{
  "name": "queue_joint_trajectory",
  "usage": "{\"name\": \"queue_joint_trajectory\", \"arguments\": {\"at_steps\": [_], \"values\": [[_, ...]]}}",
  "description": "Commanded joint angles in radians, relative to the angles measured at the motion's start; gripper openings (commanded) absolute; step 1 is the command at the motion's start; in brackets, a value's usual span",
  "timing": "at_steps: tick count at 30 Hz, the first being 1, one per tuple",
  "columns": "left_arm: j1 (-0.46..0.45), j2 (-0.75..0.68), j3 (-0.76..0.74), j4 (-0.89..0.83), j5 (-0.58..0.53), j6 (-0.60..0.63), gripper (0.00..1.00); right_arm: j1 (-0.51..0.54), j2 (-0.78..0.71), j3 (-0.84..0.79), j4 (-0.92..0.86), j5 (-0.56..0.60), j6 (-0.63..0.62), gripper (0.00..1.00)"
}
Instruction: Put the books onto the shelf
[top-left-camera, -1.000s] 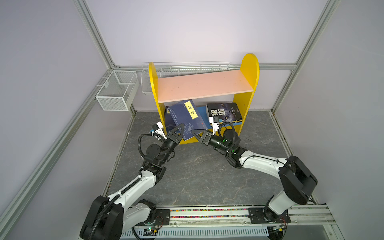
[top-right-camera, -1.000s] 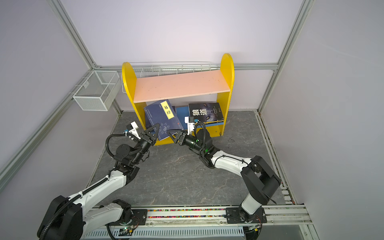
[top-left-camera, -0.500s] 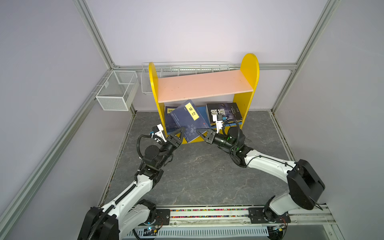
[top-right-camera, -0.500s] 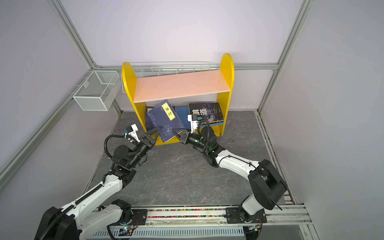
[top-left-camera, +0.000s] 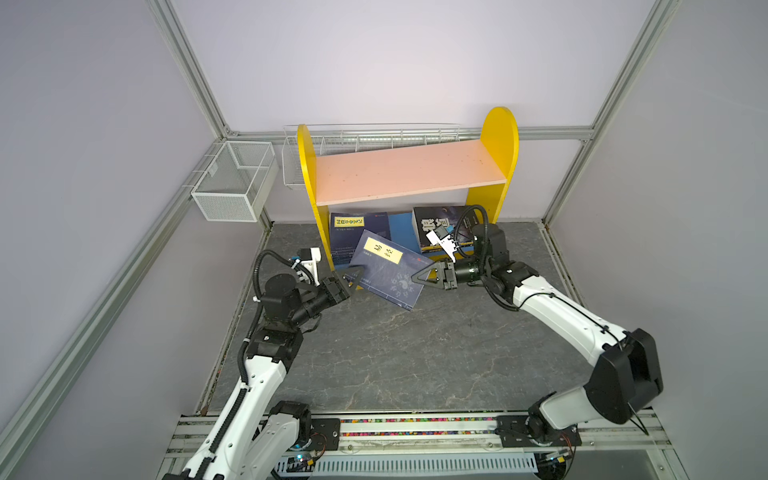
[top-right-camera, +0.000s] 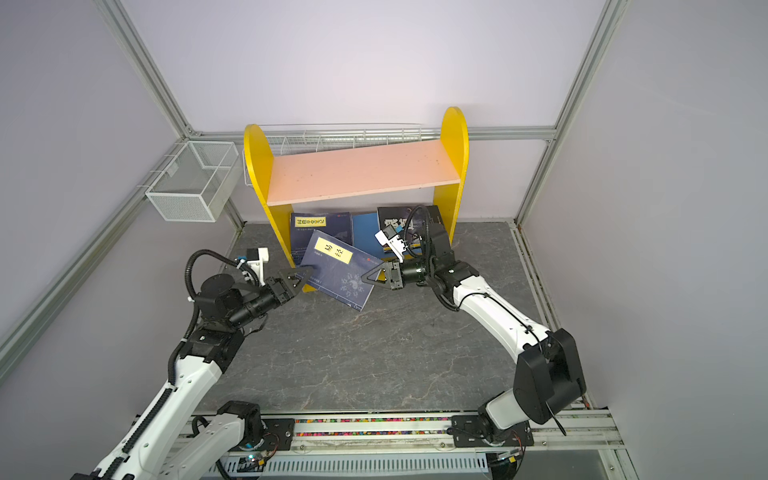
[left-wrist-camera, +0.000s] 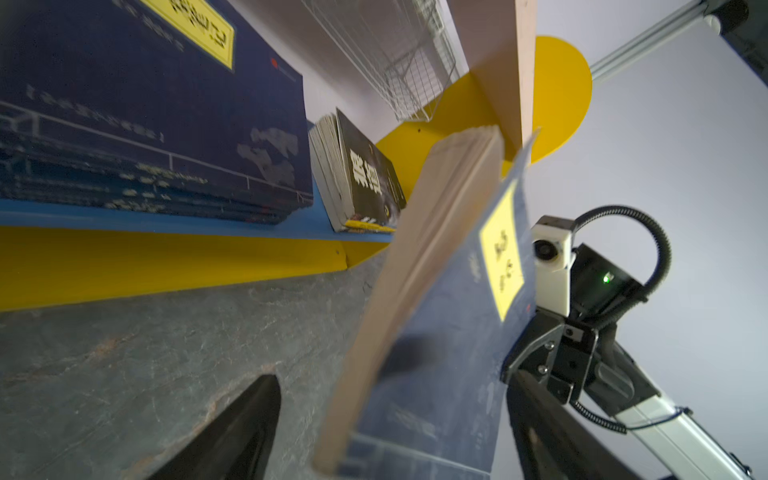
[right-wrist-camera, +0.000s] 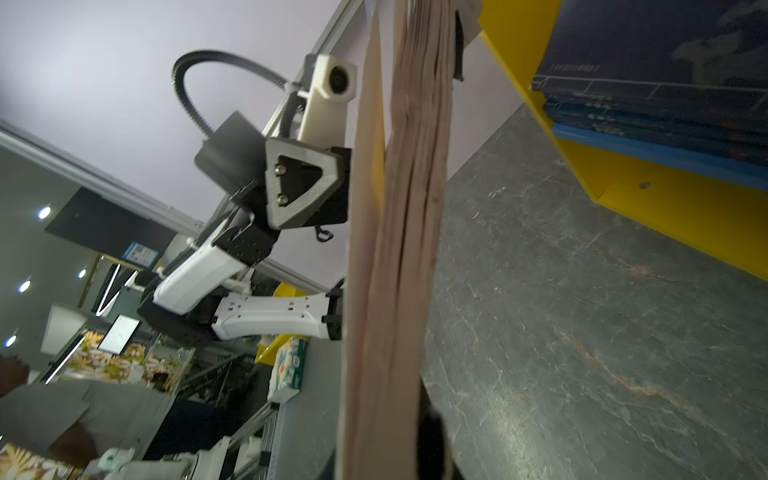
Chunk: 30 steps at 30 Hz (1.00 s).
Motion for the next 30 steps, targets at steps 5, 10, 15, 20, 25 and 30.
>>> {"name": "queue_joint_trajectory", "arguments": {"at_steps": [5, 10, 15, 20, 25, 30], "values": [[0.004, 0.042, 0.025, 0.022, 0.221, 0.048, 0.72, 0.002, -0.026, 0.015, -0.176, -0.158, -0.161, 0.13], [0.001, 0.023, 0.009, 0.205, 0.286, -0.035, 0.42, 0.004, 0.018, 0.039, -0.263, -0.113, -0.206, 0.14], [-0.014, 0.025, 0.008, 0.207, 0.235, -0.033, 0.06, -0.008, 0.037, 0.054, -0.269, 0.052, -0.180, 0.29], [-0.014, -0.025, -0.075, 0.282, -0.050, -0.107, 0.00, -0.033, -0.016, -0.077, 0.025, 0.227, 0.051, 0.66], [-0.015, -0.015, -0.210, 0.651, -0.170, -0.314, 0.00, -0.031, -0.022, -0.157, 0.211, 0.288, 0.199, 0.70], [-0.015, 0.010, -0.214, 0.729, -0.156, -0.342, 0.00, -0.004, 0.004, -0.199, 0.358, 0.274, 0.287, 0.70]]}}
